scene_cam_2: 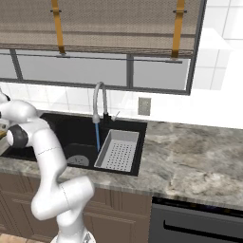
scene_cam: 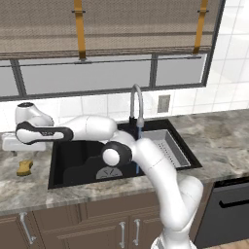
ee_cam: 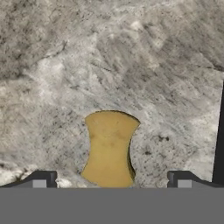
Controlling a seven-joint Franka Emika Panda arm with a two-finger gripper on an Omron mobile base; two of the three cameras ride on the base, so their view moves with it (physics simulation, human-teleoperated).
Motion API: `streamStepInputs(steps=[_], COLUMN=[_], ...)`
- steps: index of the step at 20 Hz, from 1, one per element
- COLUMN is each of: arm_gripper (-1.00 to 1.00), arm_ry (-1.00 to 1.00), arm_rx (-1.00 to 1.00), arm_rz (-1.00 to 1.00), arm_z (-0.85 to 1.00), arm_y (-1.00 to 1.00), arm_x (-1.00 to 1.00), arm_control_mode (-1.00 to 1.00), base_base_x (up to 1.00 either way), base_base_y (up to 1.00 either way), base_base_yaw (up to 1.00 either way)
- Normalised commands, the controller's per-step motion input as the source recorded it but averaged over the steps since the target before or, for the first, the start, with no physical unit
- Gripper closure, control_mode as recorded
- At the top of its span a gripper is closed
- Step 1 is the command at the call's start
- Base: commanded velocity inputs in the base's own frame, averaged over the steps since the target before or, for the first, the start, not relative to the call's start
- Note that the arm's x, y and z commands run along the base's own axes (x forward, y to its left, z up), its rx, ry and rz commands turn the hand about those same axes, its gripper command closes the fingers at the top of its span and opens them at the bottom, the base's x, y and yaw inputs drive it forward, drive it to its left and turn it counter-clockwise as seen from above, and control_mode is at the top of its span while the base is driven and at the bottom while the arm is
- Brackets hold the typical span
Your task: Soak the sponge with water for a few seconds and then drop it inside the sink.
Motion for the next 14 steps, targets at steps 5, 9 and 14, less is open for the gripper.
streamStepInputs(steps=[5, 9, 14], arm_gripper=[-1.00, -1.00, -1.00], arm_ry=[0.00, 0.00, 0.00], arm_rx=[-0.01, -0.02, -0.02], arm_rz=[0.00, 0.00, 0.00], arm_z=[-0.11, -0.20, -0.18], arm_y=[0.00, 0.00, 0.00], arm_x=[0.00, 0.00, 0.00], arm_control_mode=[-1.00, -1.00, -1.00], base_base_x=[0.00, 0.00, 0.00], base_base_y=[0.00, 0.00, 0.00], base_base_yaw=[0.00, 0.00, 0.00])
